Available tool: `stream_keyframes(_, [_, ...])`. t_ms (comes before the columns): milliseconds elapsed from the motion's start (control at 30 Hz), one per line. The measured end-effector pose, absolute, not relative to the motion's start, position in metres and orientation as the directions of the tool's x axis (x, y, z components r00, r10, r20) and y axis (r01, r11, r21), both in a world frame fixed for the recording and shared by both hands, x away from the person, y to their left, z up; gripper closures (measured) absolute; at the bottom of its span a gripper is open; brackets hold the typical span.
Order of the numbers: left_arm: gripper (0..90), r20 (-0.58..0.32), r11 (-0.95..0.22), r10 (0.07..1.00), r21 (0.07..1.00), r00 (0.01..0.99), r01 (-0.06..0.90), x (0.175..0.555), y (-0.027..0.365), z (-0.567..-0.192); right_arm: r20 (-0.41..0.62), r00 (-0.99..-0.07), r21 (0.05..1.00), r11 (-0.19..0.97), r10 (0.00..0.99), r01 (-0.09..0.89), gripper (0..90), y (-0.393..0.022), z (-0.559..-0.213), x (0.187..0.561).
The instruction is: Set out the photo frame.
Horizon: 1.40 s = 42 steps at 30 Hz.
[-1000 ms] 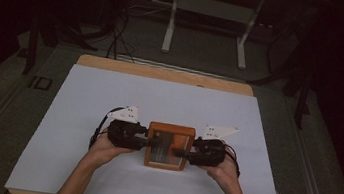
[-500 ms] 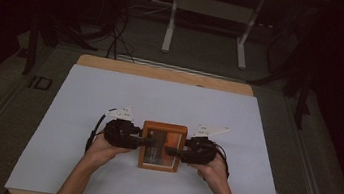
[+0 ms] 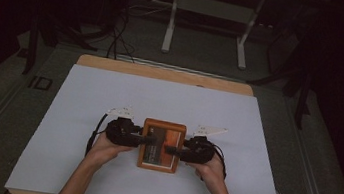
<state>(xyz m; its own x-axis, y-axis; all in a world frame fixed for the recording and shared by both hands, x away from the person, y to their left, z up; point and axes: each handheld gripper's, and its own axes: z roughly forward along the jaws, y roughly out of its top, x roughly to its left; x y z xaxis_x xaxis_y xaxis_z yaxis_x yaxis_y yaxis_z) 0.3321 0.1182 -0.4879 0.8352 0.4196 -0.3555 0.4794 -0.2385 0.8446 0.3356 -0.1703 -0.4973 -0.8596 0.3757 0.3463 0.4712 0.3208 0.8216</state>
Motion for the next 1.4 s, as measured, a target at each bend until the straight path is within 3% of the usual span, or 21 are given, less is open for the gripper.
stream_keyframes(400, [57.2, -0.333, -0.266, 0.452, 0.835, 0.828, 0.481, 0.328, 0.117, -0.485, 0.328, -0.867, 0.817, 0.347, 0.376, 0.460, 55.9, -0.169, -0.498, 0.336])
stream_keyframes(633, [44.5, -0.343, -0.237, 0.469, 0.839, 0.814, 0.490, 0.327, 0.123, -0.485, 0.329, -0.861, 0.811, 0.351, 0.387, 0.468, 41.7, -0.173, -0.497, 0.337])
stream_keyframes(900, [41.0, -0.330, -0.222, 0.492, 0.847, 0.806, 0.482, 0.323, 0.130, -0.480, 0.317, -0.858, 0.832, 0.315, 0.404, 0.456, 35.7, -0.185, -0.484, 0.336])
stream_keyframes(1400, [36.4, -0.282, -0.170, 0.578, 0.876, 0.766, 0.451, 0.312, 0.154, -0.456, 0.308, -0.841, 0.864, 0.239, 0.444, 0.442, 33.8, -0.222, -0.462, 0.336])
